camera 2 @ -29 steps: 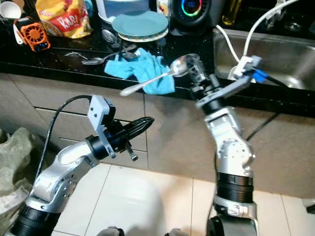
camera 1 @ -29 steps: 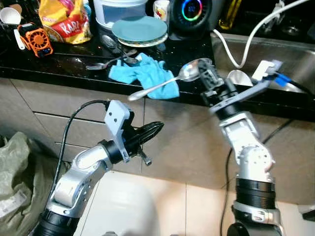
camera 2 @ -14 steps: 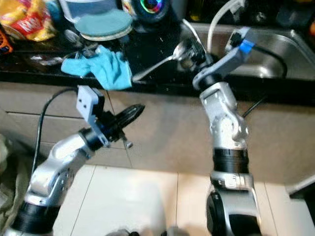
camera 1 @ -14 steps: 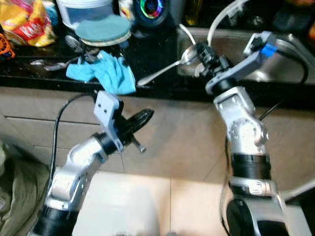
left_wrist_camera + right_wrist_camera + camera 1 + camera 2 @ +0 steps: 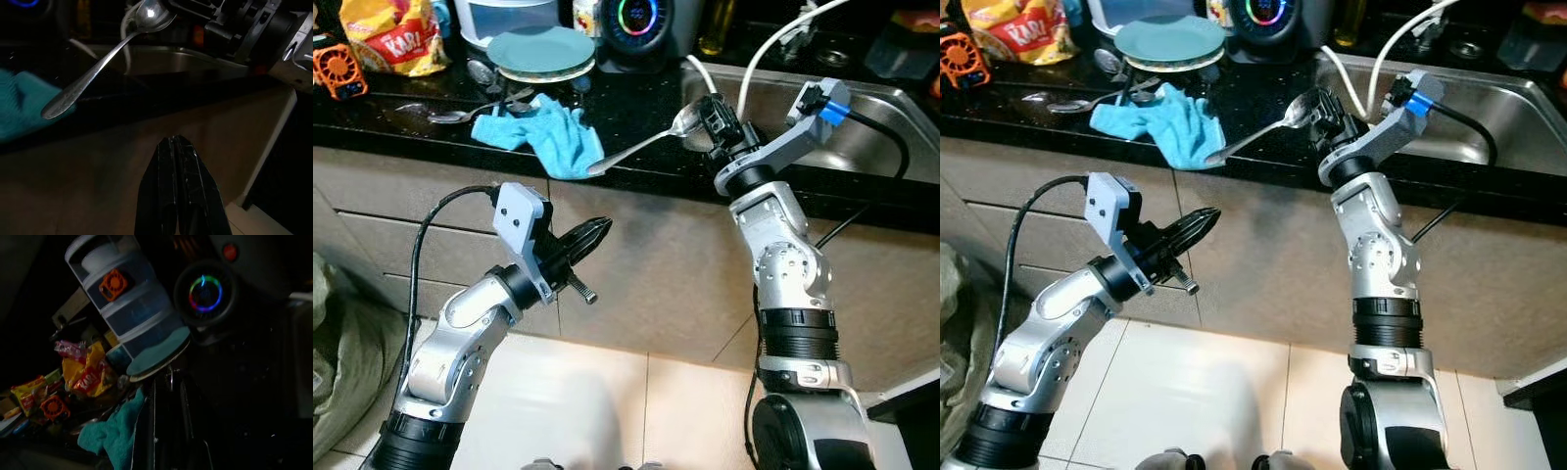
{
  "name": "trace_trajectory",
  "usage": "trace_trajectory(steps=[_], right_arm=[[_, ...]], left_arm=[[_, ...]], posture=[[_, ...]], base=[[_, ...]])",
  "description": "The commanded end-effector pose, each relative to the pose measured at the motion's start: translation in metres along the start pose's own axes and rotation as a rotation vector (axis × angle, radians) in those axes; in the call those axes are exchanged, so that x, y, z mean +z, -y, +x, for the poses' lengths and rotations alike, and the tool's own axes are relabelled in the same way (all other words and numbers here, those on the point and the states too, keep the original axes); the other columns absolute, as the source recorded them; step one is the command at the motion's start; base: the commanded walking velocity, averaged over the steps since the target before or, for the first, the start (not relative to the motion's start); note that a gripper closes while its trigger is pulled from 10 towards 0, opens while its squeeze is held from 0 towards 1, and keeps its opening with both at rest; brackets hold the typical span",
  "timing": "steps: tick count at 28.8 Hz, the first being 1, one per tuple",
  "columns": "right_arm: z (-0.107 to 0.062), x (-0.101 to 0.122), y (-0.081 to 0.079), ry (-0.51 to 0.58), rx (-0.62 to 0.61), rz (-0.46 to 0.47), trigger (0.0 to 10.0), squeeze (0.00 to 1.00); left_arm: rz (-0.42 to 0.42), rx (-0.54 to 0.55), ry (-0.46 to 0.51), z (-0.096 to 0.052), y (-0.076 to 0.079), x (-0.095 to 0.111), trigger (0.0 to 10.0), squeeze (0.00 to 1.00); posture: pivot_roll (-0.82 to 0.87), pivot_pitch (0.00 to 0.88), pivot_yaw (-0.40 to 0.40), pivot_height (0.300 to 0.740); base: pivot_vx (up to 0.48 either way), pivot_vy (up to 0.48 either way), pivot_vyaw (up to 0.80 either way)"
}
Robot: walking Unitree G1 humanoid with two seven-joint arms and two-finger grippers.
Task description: Kitchen organization
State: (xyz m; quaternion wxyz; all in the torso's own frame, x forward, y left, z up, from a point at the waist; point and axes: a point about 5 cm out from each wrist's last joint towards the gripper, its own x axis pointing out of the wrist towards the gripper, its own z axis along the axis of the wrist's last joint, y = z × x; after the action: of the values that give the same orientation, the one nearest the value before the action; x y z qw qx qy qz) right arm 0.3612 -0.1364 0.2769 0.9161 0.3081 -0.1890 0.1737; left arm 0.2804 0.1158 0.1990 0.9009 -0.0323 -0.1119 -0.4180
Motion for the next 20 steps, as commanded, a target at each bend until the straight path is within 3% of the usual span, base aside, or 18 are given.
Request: trace_trajectory(steps=[1,14,20], right_arm=[[-0.001,0.000,0.001,0.009,0.000,-0.005,10.0,0.00],[0.002,0.001,0.000,0.018,0.003,0.001,10.0,0.00],[0.010,0.014,0.007,0.073,-0.062,-0.014,10.0,0.00]], left_arm=[[0.004,0.010,-0.010,0.002,0.001,-0.001,10.0,0.00],[0.024,0.064,0.014,0.001,-0.004,0.002,10.0,0.00],[0.039,0.072,0.025,0.001,-0.004,0.005,10.0,0.00]], posture=[[0.10,0.106,-0.032,0.740],[0.11,0.113,-0.042,0.740],[0.13,0.109,-0.053,0.740]], base=[[0.000,0.000,0.00],[0.000,0.000,0.00],[0.000,0.000,0.00]])
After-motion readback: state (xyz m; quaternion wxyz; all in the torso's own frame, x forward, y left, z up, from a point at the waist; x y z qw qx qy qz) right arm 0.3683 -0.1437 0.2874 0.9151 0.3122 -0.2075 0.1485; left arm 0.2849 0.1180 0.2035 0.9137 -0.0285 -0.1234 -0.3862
